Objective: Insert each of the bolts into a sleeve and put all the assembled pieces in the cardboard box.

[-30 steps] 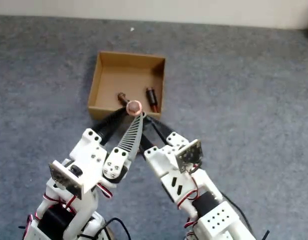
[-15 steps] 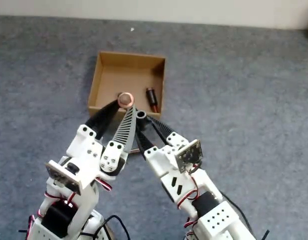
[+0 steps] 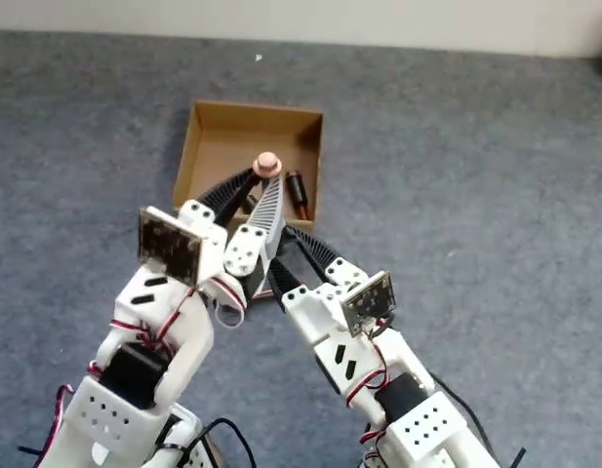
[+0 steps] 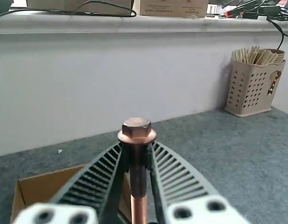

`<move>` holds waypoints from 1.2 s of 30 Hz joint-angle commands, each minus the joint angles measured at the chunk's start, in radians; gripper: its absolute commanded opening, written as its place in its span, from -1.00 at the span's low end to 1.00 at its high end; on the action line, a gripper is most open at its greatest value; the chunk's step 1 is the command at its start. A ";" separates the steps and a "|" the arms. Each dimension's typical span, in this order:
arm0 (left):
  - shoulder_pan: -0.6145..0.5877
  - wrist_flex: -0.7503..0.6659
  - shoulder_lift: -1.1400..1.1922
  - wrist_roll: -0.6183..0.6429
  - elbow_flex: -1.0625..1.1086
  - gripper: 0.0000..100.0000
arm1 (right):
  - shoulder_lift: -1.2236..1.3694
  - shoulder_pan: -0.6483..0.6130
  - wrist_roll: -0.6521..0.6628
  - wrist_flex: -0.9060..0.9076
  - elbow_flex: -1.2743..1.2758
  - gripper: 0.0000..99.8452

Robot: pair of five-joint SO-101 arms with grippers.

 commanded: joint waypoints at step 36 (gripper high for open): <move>0.058 0.181 -0.024 0.009 0.042 -0.71 | -0.021 0.039 0.008 -0.041 0.116 -0.99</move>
